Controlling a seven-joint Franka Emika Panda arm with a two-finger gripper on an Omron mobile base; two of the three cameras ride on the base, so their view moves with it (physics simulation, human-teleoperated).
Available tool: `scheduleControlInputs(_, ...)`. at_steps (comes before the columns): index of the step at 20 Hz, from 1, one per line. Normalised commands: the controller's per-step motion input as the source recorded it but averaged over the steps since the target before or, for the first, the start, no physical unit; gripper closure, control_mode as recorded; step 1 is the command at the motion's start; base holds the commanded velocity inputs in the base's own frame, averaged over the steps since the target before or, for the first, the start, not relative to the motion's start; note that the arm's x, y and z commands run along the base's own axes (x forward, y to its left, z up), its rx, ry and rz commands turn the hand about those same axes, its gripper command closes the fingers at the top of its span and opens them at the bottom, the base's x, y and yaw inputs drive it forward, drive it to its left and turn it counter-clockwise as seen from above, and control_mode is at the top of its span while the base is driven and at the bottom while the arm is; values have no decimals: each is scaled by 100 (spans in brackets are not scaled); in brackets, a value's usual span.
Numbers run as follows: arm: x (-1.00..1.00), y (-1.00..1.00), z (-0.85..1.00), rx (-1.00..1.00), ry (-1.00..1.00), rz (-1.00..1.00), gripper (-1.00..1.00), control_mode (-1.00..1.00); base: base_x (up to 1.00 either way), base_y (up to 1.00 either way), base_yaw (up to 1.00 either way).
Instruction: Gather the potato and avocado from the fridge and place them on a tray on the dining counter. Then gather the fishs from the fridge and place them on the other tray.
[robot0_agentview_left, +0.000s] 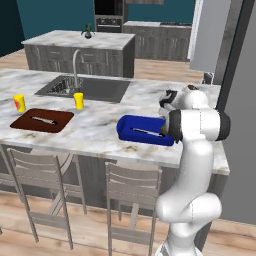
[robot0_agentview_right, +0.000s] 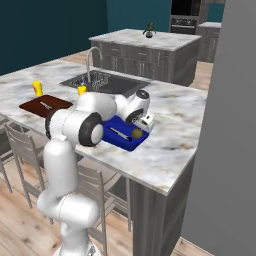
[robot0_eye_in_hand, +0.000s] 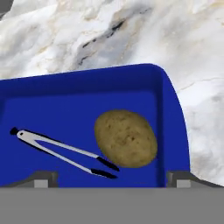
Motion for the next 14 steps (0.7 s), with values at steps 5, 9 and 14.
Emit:
scheduleControlInputs(5,-59,47,23,-2,-8,-7,-100,-100,0,0,0)
scheduleControlInputs(9,-48,54,51,-8,7,0,-100,-100,0,0,0)
scheduleControlInputs(14,-66,19,77,-1,25,0,-100,-100,0,0,0)
